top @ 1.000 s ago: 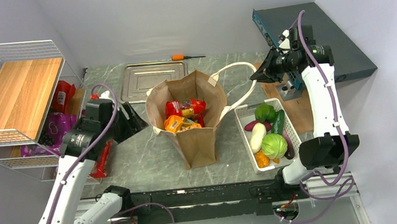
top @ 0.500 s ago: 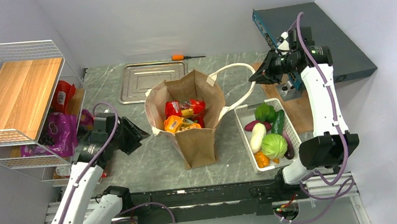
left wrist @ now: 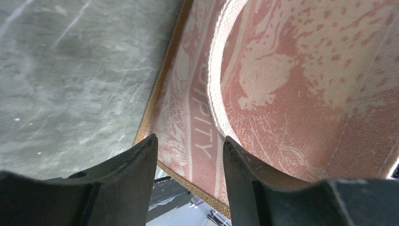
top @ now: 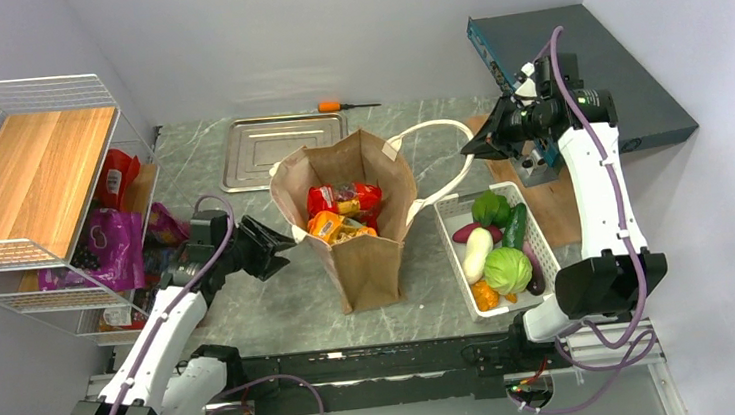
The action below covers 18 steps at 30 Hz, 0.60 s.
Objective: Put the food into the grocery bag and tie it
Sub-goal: Adjust the grocery bag at the center of the board.
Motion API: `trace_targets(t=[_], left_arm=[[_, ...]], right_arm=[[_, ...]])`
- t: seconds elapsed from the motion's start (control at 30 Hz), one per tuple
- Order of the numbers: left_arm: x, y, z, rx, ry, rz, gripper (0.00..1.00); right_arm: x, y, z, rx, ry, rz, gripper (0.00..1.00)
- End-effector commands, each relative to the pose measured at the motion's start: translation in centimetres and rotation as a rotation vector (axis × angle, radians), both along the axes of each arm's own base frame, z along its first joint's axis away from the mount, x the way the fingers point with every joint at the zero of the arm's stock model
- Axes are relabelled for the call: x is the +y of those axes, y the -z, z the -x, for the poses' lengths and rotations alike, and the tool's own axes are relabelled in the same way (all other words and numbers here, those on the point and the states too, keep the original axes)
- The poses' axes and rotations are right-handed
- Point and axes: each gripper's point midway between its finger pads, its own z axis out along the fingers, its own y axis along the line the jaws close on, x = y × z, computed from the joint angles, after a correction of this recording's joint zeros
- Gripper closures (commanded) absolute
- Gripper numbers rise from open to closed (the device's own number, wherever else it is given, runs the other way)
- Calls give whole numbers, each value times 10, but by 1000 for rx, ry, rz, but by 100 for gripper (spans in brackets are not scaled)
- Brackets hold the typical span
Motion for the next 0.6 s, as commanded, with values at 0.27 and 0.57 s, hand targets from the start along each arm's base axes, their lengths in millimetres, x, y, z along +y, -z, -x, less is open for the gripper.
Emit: trace_targets(t=[0.27, 0.57], left_arm=[[-4, -19, -15, -49, -59, 87, 45], [0, -22, -20, -54, -102, 79, 45]], right_arm=[[-1, -15, 6, -53, 20, -17, 100], [0, -14, 4, -49, 16, -23, 100]])
